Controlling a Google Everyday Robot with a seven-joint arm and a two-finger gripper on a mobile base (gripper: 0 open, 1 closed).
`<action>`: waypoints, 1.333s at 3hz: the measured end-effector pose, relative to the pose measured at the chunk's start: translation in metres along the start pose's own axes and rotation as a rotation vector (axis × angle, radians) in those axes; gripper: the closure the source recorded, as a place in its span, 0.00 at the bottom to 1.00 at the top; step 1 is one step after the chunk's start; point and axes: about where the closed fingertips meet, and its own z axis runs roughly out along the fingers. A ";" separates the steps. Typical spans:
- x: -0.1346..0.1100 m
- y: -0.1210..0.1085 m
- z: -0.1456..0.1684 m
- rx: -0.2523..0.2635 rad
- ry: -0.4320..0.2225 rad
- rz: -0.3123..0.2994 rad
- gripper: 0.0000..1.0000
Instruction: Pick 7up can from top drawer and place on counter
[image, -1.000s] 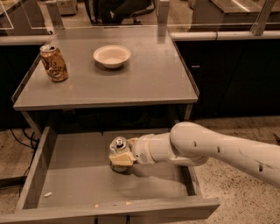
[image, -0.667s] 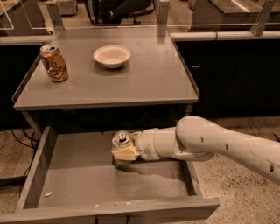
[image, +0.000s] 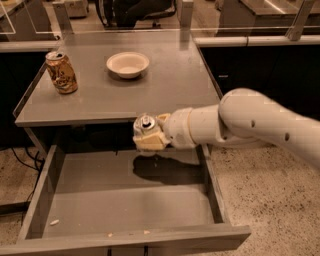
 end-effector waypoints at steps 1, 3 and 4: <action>-0.060 -0.008 -0.034 0.041 0.013 -0.098 1.00; -0.084 -0.041 -0.030 0.024 -0.015 -0.113 1.00; -0.100 -0.077 -0.027 -0.013 -0.043 -0.095 1.00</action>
Offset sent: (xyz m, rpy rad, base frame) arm 0.0074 -0.0050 0.0550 -0.0466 -0.0728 0.0095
